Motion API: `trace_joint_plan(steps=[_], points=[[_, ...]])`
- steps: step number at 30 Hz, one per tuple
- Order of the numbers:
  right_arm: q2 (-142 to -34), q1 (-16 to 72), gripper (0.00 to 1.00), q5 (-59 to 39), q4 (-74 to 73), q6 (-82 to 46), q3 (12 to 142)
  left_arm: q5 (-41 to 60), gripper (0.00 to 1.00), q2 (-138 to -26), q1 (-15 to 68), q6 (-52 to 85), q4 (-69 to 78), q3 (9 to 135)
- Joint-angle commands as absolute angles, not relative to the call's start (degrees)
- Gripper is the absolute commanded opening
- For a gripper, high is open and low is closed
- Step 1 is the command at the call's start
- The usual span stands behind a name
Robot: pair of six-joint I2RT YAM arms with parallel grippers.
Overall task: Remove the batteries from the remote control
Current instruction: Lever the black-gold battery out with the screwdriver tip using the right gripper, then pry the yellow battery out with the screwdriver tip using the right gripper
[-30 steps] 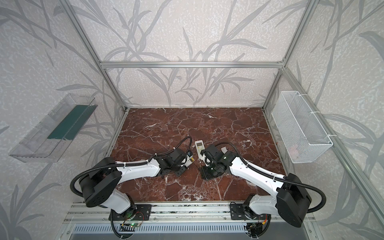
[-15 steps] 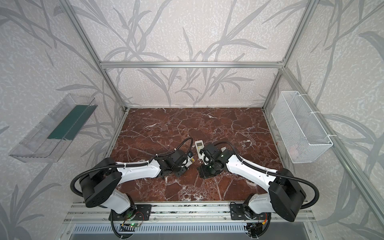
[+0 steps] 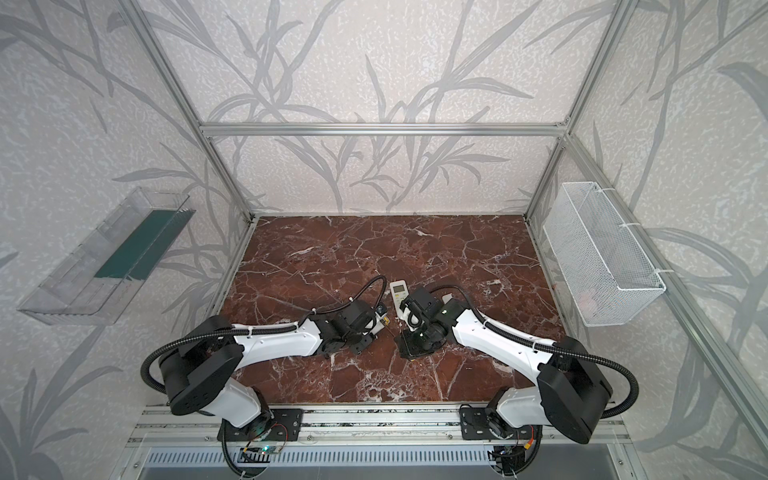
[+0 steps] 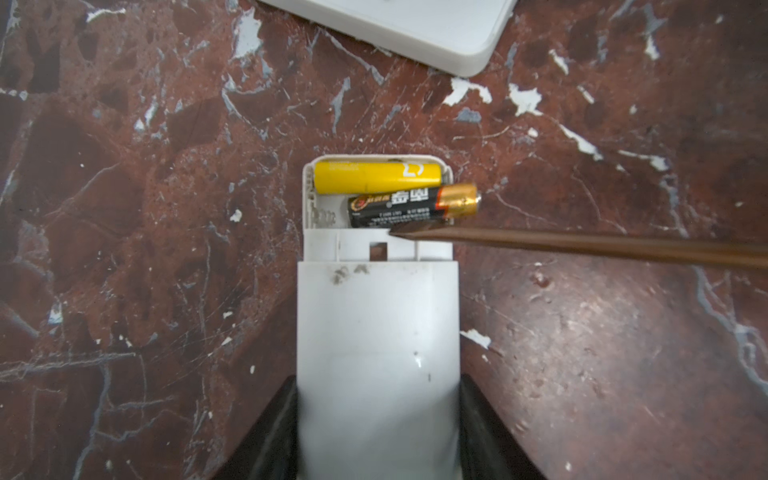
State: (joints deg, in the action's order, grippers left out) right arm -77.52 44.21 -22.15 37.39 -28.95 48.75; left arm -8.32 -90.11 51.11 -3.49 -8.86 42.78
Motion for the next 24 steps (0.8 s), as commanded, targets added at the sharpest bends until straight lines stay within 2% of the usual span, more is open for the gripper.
trace_joint_plan(steps=[1, 12, 24], points=[[-77.9, 43.8, 0.0, -21.5, 39.5, -29.8, 49.4, -9.5, 0.41, -90.0, 51.5, -4.0, -9.8, 43.4], [-79.0, 43.9, 0.0, -16.7, 32.8, -32.8, 48.8, -9.1, 0.41, -90.7, 51.8, -4.2, -9.9, 43.6], [-75.3, 43.9, 0.0, -13.1, 35.5, -30.9, 49.0, -8.9, 0.41, -91.9, 51.8, -3.2, -10.1, 43.7]])
